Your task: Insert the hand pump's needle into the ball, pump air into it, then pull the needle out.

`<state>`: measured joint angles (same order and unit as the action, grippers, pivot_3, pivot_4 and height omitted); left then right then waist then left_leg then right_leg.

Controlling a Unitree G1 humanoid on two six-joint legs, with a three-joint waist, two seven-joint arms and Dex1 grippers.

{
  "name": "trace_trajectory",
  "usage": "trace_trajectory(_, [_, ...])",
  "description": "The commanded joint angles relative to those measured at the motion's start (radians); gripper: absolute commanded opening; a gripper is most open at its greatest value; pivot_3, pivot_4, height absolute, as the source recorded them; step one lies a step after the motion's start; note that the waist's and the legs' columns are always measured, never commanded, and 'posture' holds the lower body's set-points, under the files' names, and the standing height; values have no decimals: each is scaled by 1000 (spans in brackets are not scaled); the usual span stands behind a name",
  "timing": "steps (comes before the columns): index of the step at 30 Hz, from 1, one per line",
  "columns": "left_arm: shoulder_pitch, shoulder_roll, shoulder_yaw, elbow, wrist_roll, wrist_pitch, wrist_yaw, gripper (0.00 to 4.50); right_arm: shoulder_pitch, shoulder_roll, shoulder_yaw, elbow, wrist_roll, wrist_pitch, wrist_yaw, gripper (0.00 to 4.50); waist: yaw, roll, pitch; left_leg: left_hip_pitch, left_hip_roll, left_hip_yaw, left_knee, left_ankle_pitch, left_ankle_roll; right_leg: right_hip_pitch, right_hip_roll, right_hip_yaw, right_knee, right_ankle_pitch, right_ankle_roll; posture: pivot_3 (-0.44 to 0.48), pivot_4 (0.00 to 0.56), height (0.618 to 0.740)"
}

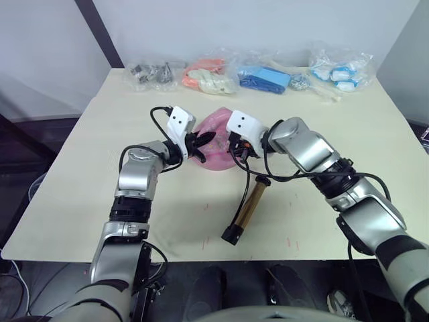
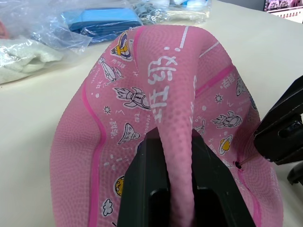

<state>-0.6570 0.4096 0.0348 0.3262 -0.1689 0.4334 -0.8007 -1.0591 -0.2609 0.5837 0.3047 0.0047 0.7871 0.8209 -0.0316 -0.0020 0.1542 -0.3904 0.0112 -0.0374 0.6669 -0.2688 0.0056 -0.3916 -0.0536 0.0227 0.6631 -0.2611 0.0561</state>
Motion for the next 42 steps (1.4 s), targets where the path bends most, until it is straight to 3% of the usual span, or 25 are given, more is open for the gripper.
trace_trajectory(1, [53, -25, -61, 60, 4, 74, -11, 0, -10, 41, 50, 73, -45, -44, 25, 365, -6, 0, 0, 1, 0, 0, 0, 0, 0, 1, 0, 0, 0, 0, 0, 0, 150, 738])
trace_trajectory(5, [55, -30, -57, 59, -3, 107, 3, 0, -44, 84, 70, 170, -104, -109, 40, 365, -11, 1, -1, 12, 0, -1, -4, 0, 0, 11, 0, 1, -2, 0, 0, 0, 150, 738])
trace_trajectory(13, [67, -34, -50, 61, -10, 135, 23, 0, -75, 154, 79, 303, -189, -202, 75, 365, -14, 1, -12, 15, 0, -2, -6, 0, 0, 11, 1, 3, -2, 0, 0, 0, 150, 738])
trace_trajectory(18, [73, -35, -47, 55, -13, 141, 25, 0, -74, 189, 81, 376, -240, -249, 89, 365, -17, -1, -17, 28, -1, 1, -15, 0, 0, 16, 1, 8, -3, -1, 0, 0, 150, 738])
trace_trajectory(36, [95, -25, -37, 59, -16, 143, 25, 0, -81, 296, 63, 609, -381, -391, 36, 365, -38, 0, -42, 33, -2, 0, -20, 0, 0, 16, 2, 11, -3, -2, -2, 0, 150, 738])
trace_trajectory(42, [100, -21, -36, 56, -15, 144, 26, 0, -76, 318, 60, 657, -420, -420, 20, 365, -39, -2, -44, 46, -5, 0, -28, -1, 0, 22, 4, 19, -4, -4, -1, 0, 150, 738])
